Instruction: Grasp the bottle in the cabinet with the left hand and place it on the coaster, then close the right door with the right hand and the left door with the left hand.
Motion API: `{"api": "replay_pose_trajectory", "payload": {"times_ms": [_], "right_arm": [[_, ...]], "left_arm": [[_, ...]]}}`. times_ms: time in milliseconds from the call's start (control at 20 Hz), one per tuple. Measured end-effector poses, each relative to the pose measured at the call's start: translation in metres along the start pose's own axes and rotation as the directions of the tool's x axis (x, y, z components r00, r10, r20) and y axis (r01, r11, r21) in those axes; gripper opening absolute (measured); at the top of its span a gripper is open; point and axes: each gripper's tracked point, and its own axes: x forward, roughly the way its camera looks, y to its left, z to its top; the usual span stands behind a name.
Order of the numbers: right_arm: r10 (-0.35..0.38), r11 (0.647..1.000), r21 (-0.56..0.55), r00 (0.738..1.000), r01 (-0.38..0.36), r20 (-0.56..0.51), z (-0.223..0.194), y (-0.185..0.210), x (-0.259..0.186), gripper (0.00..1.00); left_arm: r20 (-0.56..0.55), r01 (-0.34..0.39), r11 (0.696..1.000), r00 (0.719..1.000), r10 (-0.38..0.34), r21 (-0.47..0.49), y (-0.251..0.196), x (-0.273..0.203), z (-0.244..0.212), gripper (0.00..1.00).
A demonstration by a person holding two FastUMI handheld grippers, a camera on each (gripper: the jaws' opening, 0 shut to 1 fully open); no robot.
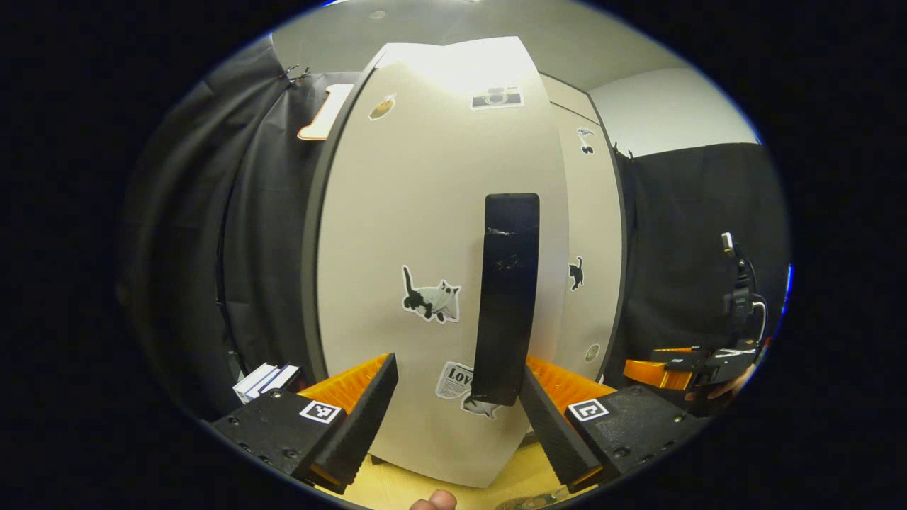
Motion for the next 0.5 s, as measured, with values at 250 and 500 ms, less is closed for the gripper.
{"api": "replay_pose_trajectory", "payload": {"times_ms": [250,500], "right_arm": [[-0.003,1.0,0.013,1.0,0.003,-0.009,-0.004,-0.006,0.002,1.0],[0.018,0.999,0.028,1.0,-0.018,-0.003,-0.002,0.001,-0.003,1.0]], "left_arm": [[0.0,-0.007,1.0,1.0,0.007,-0.004,-0.008,0.023,0.0,1.0],[-0.005,-0.026,0.999,1.0,0.026,-0.034,-0.014,0.049,-0.003,1.0]]}}
